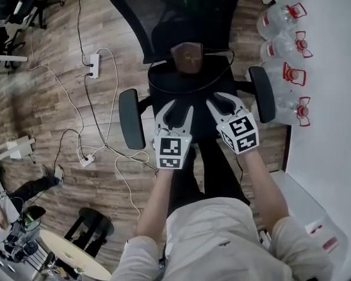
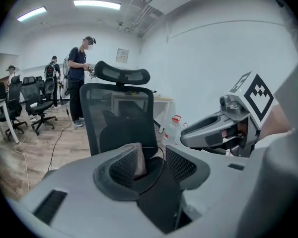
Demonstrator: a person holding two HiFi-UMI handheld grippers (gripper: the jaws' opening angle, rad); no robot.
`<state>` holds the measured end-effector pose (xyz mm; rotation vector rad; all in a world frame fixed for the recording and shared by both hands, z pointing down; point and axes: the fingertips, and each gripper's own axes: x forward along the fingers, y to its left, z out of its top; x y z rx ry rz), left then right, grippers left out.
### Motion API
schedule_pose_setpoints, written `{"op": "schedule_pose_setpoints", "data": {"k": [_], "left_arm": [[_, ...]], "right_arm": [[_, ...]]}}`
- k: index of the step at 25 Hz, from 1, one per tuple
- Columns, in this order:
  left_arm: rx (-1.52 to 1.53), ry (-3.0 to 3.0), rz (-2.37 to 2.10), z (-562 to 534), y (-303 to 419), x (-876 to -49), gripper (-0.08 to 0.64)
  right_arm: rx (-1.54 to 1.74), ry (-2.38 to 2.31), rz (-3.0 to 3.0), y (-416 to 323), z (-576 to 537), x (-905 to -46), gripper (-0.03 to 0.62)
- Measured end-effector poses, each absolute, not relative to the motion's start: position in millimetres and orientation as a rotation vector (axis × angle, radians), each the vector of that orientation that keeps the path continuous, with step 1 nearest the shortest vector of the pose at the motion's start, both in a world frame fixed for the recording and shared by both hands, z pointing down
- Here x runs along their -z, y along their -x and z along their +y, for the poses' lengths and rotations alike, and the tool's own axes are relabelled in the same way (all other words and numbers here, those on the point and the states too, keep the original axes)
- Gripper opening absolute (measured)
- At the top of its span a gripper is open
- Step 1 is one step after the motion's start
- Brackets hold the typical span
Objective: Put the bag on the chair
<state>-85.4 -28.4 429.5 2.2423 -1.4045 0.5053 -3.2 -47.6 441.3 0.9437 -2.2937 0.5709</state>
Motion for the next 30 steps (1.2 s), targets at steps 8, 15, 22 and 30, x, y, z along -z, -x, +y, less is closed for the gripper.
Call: {"op": "schedule_pose_setpoints", "data": {"k": [8,15,22,30], "left_arm": [[-0.464,-2.322,-1.358,-4.1,84.7,-377.0,0.158],[-0.451,-2.361,-1.356,22.5,96.3,-347.1,0.127],[-0.414,-2.393,-1.341,43.3,102.1,-319.7,0.089],[-0.375,-2.427,-1.337,57.8,101.5,-292.5,0.066]], "right_arm": [[-0.535,-0.996,-2.336,12.9,-17.5,-387.6,0.098],[-0.548,-1.077,-2.366,12.3,12.0,-356.2,0.062],[-0.511,-1.106,-2.395,14.0,35.5,-327.2,0.051],[-0.451,-1.141,-2.430,12.0,48.4,-295.7,0.037]]}}
